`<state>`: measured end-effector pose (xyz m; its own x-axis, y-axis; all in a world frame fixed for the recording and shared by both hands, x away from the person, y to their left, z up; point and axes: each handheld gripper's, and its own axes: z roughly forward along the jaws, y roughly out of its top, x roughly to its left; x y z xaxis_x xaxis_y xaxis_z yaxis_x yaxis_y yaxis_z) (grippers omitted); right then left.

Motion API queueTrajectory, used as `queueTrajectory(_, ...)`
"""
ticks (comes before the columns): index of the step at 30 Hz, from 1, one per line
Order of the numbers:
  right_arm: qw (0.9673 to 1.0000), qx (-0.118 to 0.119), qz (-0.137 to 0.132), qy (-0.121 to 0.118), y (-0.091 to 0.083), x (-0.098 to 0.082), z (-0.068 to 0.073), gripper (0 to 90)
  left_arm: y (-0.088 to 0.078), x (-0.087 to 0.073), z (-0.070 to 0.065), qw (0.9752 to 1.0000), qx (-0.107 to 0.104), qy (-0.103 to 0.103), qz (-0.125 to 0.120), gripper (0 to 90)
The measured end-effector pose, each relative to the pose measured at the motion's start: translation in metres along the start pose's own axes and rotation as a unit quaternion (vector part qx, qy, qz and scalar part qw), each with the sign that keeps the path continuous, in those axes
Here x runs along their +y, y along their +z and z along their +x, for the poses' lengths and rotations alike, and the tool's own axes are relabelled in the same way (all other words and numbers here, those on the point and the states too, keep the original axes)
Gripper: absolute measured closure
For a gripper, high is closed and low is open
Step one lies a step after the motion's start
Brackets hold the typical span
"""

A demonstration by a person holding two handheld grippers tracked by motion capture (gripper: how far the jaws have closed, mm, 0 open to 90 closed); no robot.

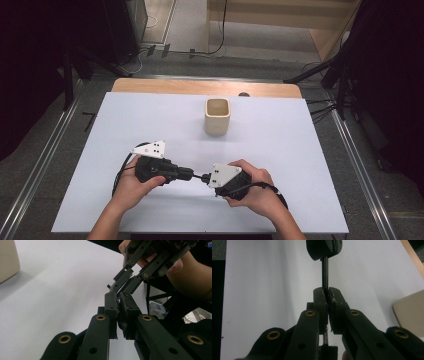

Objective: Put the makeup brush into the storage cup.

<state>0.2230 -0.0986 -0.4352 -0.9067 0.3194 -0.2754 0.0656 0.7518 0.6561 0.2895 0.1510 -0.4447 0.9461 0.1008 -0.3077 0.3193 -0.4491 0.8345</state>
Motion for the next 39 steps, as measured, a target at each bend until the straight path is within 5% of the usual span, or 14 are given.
queueTrajectory(8,0.9996,-0.003,-0.019,0.019,0.0,-0.002,-0.001,82.9,-0.003,0.001,-0.002,0.9998,0.013,0.01,-0.01,86.2)
queueTrajectory(13,0.9955,-0.001,-0.065,0.07,-0.003,-0.003,-0.006,53.3,-0.008,0.002,-0.002,0.9994,0.027,0.01,-0.019,86.3)
queueTrajectory(16,0.9912,-0.025,-0.073,0.107,-0.004,-0.005,-0.011,37.4,-0.011,0.002,-0.001,0.999,0.034,0.01,-0.025,86.3)
queueTrajectory(20,0.9806,-0.051,-0.087,0.168,-0.005,-0.006,-0.014,14.8,-0.014,0.002,-0.001,0.9983,0.046,0.007,-0.036,86.3)
queueTrajectory(24,0.966,-0.079,-0.103,0.224,-0.006,-0.006,-0.013,4.9,-0.018,0.002,-0.002,0.9969,0.062,0.009,-0.048,86.4)
queueTrajectory(26,0.9629,-0.078,-0.106,0.236,-0.004,-0.006,-0.012,0.9,-0.02,0.002,-0.002,0.9961,0.067,0.009,-0.056,86.3)
queueTrajectory(30,0.956,-0.086,-0.118,0.254,-0.002,-0.004,-0.008,0.0,-0.025,0.003,-0.002,0.9938,0.086,0.01,-0.071,86.4)
queueTrajectory(33,0.9478,-0.095,-0.132,0.274,-0.002,-0.003,-0.006,0.0,-0.028,0.003,-0.003,0.9915,0.1,0.011,-0.082,86.4)
queueTrajectory(39,0.9342,-0.106,-0.155,0.303,-0.003,-0.001,-0.001,0.0,-0.034,0.003,-0.006,0.9844,0.14,0.014,-0.106,86.4)
